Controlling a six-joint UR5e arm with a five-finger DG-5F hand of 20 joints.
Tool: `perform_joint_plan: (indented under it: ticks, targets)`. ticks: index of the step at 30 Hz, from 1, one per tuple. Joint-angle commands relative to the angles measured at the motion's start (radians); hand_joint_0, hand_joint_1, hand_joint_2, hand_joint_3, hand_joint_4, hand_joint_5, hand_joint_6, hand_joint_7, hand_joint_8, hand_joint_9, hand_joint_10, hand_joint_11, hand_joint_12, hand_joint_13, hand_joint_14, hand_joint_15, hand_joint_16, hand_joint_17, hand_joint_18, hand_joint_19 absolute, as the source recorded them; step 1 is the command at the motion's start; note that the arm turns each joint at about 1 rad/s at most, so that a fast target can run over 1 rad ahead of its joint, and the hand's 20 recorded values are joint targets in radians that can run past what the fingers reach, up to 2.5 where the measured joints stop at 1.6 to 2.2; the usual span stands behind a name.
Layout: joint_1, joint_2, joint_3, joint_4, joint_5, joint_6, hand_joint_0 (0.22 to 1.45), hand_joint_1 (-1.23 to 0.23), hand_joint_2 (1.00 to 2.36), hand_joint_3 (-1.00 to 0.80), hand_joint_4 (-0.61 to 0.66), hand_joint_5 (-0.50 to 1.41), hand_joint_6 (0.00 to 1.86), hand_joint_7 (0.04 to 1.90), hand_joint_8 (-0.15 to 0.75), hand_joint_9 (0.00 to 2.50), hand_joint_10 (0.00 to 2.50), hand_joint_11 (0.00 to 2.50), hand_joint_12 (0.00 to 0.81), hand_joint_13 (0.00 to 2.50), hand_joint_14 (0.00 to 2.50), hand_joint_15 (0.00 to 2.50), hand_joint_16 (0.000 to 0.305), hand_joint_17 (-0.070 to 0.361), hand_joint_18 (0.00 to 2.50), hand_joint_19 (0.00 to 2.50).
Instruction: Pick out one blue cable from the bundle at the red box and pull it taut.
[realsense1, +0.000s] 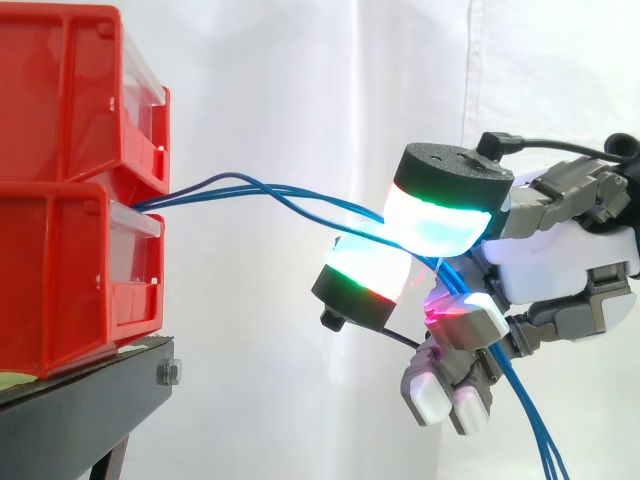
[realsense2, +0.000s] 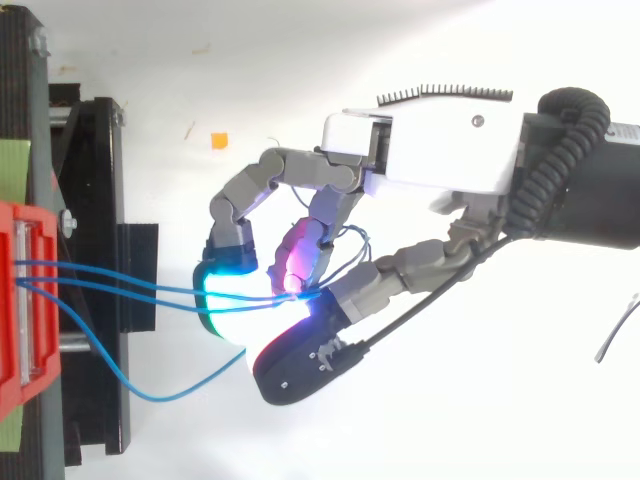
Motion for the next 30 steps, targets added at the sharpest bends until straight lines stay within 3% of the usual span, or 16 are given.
perform_joint_plan:
  ticks: [1,6,16,24,30]
  targets:
    - [0.0,0.0,0.0,0.0,0.0,0.0,0.79,-0.88,1.0,-0.5,-0.23,-0.13,0.94,1.1,0.285,1.29,0.02,0.89,0.349,0.99,0.02,0.4,0.044,0.099,0.96,0.43]
    - [0.0,0.0,0.0,-0.003,0.0,0.002,0.8,-0.9,1.0,-0.5,-0.24,-0.13,0.94,1.21,0.273,1.29,0.03,0.9,0.342,1.01,0.02,0.4,0.043,0.096,0.97,0.41]
    - [0.0,0.0,0.0,-0.009,0.0,0.017,0.81,-0.93,1.0,-0.5,-0.31,-0.14,0.96,1.2,0.247,1.3,0.03,0.91,0.328,1.02,0.02,0.42,0.039,0.087,0.96,0.39]
    - [0.0,0.0,0.0,-0.014,0.0,0.02,0.82,-0.93,1.0,-0.5,-0.2,-0.18,0.96,0.92,0.205,1.21,0.02,0.91,0.315,0.98,0.02,0.42,0.04,0.09,0.92,0.4]
    - [0.0,0.0,0.0,-0.014,0.0,0.02,0.82,-0.93,1.0,-0.5,-0.17,-0.19,0.96,0.87,0.195,1.16,0.02,0.91,0.316,0.96,0.02,0.42,0.041,0.091,0.91,0.4]
